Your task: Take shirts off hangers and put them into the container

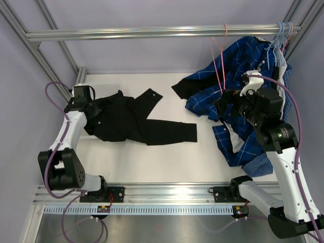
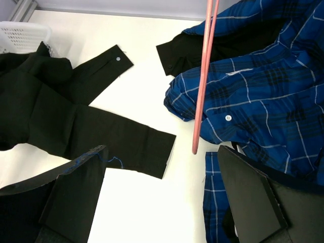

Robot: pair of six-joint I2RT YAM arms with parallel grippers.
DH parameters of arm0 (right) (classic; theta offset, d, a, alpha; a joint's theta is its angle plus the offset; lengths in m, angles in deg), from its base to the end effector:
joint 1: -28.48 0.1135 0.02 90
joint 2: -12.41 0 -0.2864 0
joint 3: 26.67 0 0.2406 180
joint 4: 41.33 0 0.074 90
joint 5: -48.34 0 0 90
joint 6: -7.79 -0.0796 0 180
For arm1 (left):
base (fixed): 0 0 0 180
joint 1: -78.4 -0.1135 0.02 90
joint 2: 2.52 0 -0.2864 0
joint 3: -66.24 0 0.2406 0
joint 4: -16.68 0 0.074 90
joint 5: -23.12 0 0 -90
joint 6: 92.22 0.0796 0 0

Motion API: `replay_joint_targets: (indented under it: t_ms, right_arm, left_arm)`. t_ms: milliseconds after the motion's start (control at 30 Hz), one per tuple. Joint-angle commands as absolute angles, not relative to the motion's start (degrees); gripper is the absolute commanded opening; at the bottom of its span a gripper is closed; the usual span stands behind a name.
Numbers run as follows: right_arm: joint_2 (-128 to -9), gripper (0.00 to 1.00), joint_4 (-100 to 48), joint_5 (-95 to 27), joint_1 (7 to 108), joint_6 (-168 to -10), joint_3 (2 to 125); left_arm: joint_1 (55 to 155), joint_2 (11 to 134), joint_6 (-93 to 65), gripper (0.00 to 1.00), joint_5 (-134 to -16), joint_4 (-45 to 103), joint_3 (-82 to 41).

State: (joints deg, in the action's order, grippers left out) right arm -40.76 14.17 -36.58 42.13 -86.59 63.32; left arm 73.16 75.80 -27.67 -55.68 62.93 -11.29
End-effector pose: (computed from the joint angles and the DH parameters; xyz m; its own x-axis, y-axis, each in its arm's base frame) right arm 0.1792 0.0508 0.4378 -0.3345 -0.0030 -0.9424 -0.2919 0.9511 0.1006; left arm 0.3035 0.0434 0.2794 -0.5629 -0.4749 -0.6764 -0.5131 0.8424 -0.1645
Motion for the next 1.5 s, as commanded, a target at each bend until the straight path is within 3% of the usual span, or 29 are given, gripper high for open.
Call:
replay_joint_targets:
  t_ms: [0,133,167,233,300,500,667,900,1033,1167,1200,1300,1467]
  right_arm:
    - [-40.7,0.99,11.4,-34.3,41.9,-86.9,63.6]
    - [-40.3,1.0,12.2,-34.7,41.9,-86.4,63.6]
    - [-40.1,1.0,12.3,-34.9,42.0,-86.3,63.6]
    - [-39.6,0.99,12.3,-35.4,41.9,-86.0,63.4]
    - [-39.5,0.99,12.1,-35.3,41.9,-86.0,63.3]
    - [-40.3,1.0,11.9,-34.7,42.0,-86.3,63.1]
    - [-40.8,0.99,11.7,-34.4,42.0,-86.7,62.9]
    - [-40.8,1.0,11.7,-33.5,41.9,-87.2,62.2]
    - [-40.2,1.0,12.3,-33.3,41.9,-87.3,61.9]
    - [-39.4,0.99,13.2,-33.1,42.0,-87.1,61.3]
    - [-39.3,0.99,13.3,-33.1,42.0,-87.1,61.3]
    - [-39.1,0.99,13.4,-32.6,41.9,-87.2,61.3]
    - [-39.7,0.99,12.8,-32.3,41.9,-87.1,61.9]
  left_arm:
    - [70.8,80.3,-35.3,0.0,-57.8,57.6,-11.6]
    - [70.2,83.0,-36.2,0.32,-58.3,59.6,-15.3]
    - [70.9,82.2,-35.9,0.62,-58.5,59.4,-15.7]
    - [72.8,79.1,-33.0,0.85,-56.2,59.9,-17.8]
    - [77.2,77.6,-29.3,0.99,-53.6,61.8,-20.0]
    - [94.5,75.0,-23.9,0.99,-53.3,64.2,-24.0]
    - [109.2,81.8,-24.7,0.99,-56.0,64.1,-23.7]
    - [115.0,93.8,-25.7,0.99,-55.6,61.9,-26.3]
    - [114.9,95.7,-25.3,0.99,-47.0,64.5,-27.4]
    - [112.5,89.0,-24.0,0.78,-38.8,65.0,-24.5]
    - [111.6,87.5,-23.8,0.65,-36.5,65.3,-24.1]
    - [106.7,82.1,-22.7,0.39,-31.2,66.4,-22.4]
    - [95.6,78.2,-22.0,0.34,-30.1,68.1,-20.4]
